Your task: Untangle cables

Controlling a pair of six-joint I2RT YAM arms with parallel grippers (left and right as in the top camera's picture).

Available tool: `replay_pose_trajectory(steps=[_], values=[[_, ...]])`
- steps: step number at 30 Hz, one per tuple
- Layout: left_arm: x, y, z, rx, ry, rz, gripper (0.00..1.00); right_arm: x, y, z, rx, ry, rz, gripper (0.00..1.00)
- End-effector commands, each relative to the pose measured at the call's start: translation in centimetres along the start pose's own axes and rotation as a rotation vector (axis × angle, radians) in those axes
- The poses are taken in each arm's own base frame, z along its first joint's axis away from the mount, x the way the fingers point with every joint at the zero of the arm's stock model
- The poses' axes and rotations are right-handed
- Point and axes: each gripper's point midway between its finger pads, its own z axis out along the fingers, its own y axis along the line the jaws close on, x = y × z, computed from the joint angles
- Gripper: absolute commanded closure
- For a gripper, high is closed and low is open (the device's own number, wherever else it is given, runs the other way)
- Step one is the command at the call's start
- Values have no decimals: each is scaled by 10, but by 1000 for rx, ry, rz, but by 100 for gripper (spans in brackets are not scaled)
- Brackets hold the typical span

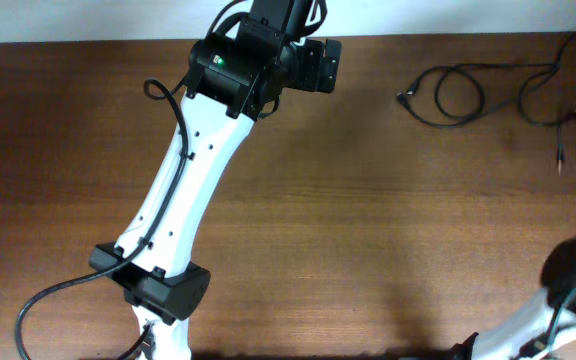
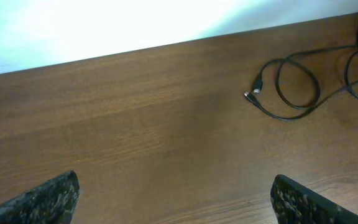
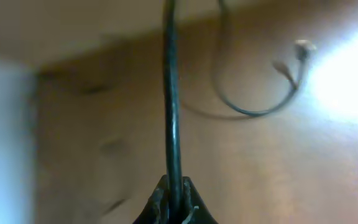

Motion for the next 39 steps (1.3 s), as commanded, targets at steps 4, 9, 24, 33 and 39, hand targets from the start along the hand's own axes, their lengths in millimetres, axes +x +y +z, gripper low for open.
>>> replay_pose_trajectory(steps=[4,9,24,33,39], values=[[1,4,6,-11,10,13,1,26,67,-144,-474,-114,-637,96],[2,4,6,-12,13,13,1,78,67,-134,-569,0,-1027,96],[2,4,6,-15,12,13,1,-63,-19,-104,-183,-167,-831,96],[2,4,6,-14,12,13,1,-64,-26,-145,-307,-165,-813,96],[2,4,6,-14,12,13,1,-48,4,-189,-563,-173,-818,96]])
